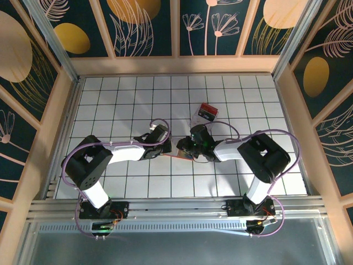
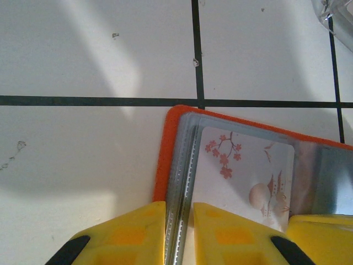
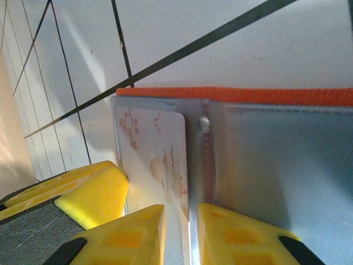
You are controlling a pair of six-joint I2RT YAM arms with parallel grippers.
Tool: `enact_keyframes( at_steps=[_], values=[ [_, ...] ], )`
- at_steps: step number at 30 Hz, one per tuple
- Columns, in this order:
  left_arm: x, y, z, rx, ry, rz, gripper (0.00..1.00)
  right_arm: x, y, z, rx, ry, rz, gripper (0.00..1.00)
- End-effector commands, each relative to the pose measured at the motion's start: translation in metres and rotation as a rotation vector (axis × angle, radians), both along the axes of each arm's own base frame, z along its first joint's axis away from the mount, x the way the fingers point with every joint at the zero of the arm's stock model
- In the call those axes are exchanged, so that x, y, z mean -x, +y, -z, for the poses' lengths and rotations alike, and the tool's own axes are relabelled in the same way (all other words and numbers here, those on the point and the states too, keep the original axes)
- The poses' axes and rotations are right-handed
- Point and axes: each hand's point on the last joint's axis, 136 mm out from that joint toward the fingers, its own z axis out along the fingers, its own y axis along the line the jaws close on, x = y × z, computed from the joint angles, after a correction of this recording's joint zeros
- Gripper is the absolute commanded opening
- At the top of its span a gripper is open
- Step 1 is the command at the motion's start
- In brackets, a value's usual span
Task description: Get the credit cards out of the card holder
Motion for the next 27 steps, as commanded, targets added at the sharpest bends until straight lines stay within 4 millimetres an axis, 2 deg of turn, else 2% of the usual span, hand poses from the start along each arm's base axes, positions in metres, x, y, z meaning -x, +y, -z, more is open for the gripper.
enact_keyframes(
  at_steps=[1,7,17,24,27],
  values=[
    [0.020,0.017,0.025,-0.063,0.092,-0.003,0.18,0.003,-0.002,0.018,0.046,0.044,0.007,0.23],
    [0.022,0.013,0.025,-0.048,0.100,0.012,0.18,-0.001,0.009,0.007,-0.033,-0.005,-0.013,0.23],
    [0.027,0.012,0.028,-0.041,0.120,0.034,0.17,-0.006,0.023,-0.033,-0.320,-0.141,-0.045,0.19],
    [0.029,0.009,0.028,-0.032,0.127,0.048,0.16,-0.012,0.031,-0.043,-0.384,-0.194,-0.063,0.20],
    [0.029,0.007,0.028,-0.027,0.128,0.058,0.16,-0.014,0.035,-0.039,-0.383,-0.186,-0.072,0.21]
  ],
)
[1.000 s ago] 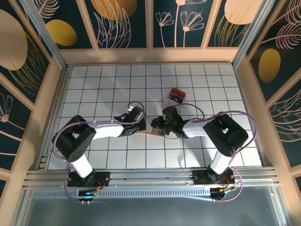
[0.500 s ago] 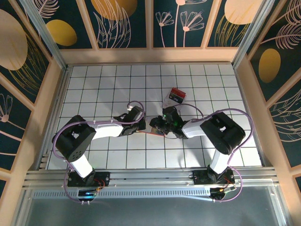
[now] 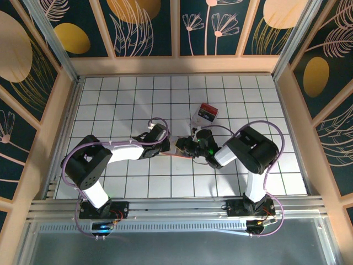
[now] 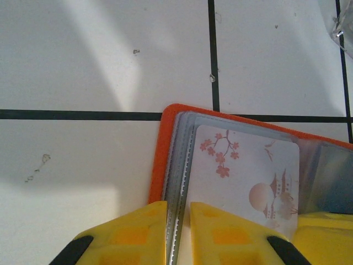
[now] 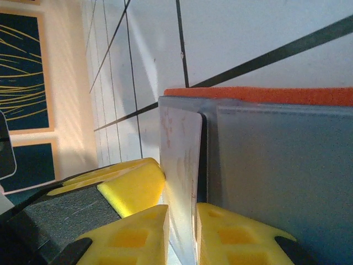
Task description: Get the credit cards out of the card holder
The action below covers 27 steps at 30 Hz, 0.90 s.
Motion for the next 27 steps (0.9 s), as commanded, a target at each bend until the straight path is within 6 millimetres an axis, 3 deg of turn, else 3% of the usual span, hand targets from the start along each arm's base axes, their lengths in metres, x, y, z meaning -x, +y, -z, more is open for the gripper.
enact_keyframes(
  at_steps=[1,9,10,13,21,27],
  values=[
    [0.034,0.000,0.027,-0.021,0.131,0.080,0.16,-0.006,0.023,-0.029,-0.111,-0.082,-0.057,0.21],
    [0.033,0.006,0.028,-0.045,0.124,0.061,0.25,-0.007,0.025,-0.028,-0.112,-0.083,-0.062,0.22],
    [0.030,0.007,0.018,-0.041,0.098,0.050,0.28,-0.007,0.023,-0.029,-0.114,-0.085,-0.059,0.21],
    [0.026,0.017,0.016,-0.081,0.077,0.010,0.34,-0.007,0.020,-0.034,-0.141,-0.091,-0.050,0.19],
    [0.026,0.022,0.023,-0.119,0.098,-0.011,0.29,-0.003,0.015,-0.038,-0.168,-0.094,-0.043,0.15],
    [0.026,0.023,0.023,-0.120,0.103,-0.019,0.31,0.002,0.010,-0.040,-0.162,-0.099,-0.043,0.14]
  ],
)
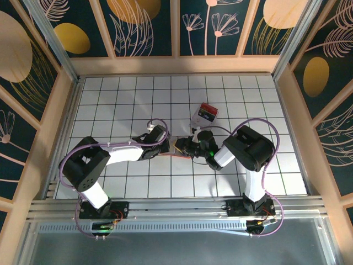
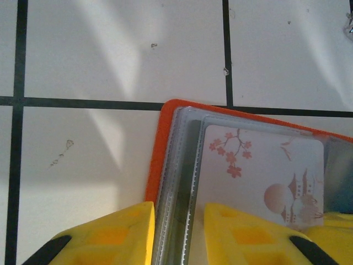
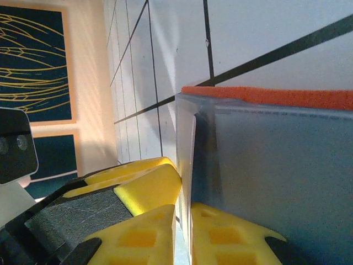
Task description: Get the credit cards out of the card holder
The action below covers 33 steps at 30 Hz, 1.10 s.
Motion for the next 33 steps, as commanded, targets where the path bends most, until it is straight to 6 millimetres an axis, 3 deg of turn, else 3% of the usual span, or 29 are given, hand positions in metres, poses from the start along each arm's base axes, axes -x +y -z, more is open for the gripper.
enact_keyframes(
  at_steps=[1,15,19,25,33],
  values=[
    [0.021,0.014,0.025,-0.078,0.112,-0.001,0.32,-0.001,0.005,-0.034,-0.085,-0.090,-0.020,0.14],
    [0.022,0.018,0.025,-0.092,0.118,-0.020,0.37,0.006,-0.002,-0.039,-0.105,-0.089,-0.017,0.14],
    [0.025,0.021,0.035,-0.117,0.142,-0.022,0.36,0.009,-0.005,-0.039,-0.103,-0.086,-0.016,0.14],
    [0.024,0.019,0.035,-0.110,0.144,-0.019,0.33,0.011,-0.006,-0.038,-0.097,-0.084,-0.015,0.14],
    [0.024,0.020,0.035,-0.113,0.143,-0.020,0.29,0.009,-0.011,-0.021,-0.037,-0.026,0.009,0.00]
  ],
)
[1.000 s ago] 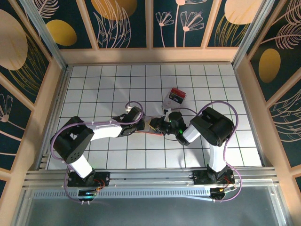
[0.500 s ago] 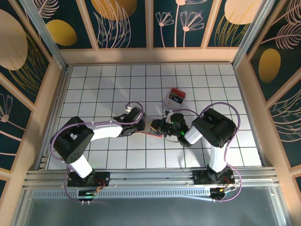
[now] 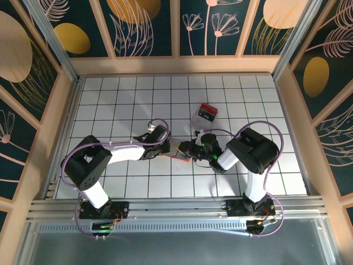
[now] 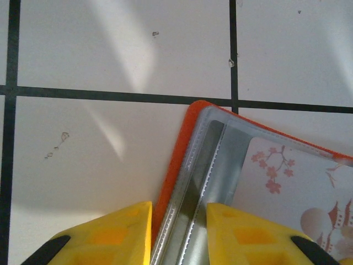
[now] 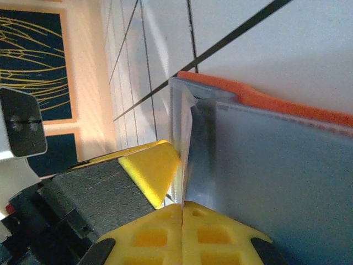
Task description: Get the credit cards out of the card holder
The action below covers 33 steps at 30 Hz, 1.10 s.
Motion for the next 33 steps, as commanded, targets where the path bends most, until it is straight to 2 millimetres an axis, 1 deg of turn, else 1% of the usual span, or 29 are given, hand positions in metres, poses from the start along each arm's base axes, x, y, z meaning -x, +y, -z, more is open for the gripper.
enact_keyframes(
  at_steps=[1,7,10,12,16,18,25,33],
  values=[
    [0.023,0.020,0.030,-0.101,0.117,-0.005,0.29,-0.004,0.001,-0.019,-0.021,-0.044,-0.001,0.00],
    [0.023,0.021,0.030,-0.107,0.113,-0.005,0.27,-0.009,-0.008,-0.005,0.146,-0.023,0.016,0.00],
    [0.022,0.021,0.030,-0.111,0.112,-0.006,0.26,-0.013,-0.019,0.001,0.288,-0.016,0.029,0.00],
    [0.021,0.022,0.029,-0.113,0.109,-0.008,0.26,-0.015,-0.026,0.000,0.377,-0.020,0.035,0.00],
    [0.019,0.024,0.030,-0.119,0.106,-0.014,0.26,-0.020,-0.038,-0.007,0.520,-0.043,0.035,0.00],
    [0.016,0.024,0.028,-0.120,0.098,-0.014,0.25,-0.022,-0.041,-0.013,0.556,-0.060,0.033,0.00],
    [0.006,0.029,0.026,-0.138,0.074,-0.018,0.24,-0.029,-0.042,-0.032,0.615,-0.121,0.008,0.00],
    [-0.012,0.031,0.018,-0.162,0.003,0.024,0.22,-0.039,-0.036,-0.054,0.643,-0.211,-0.031,0.00]
  ],
)
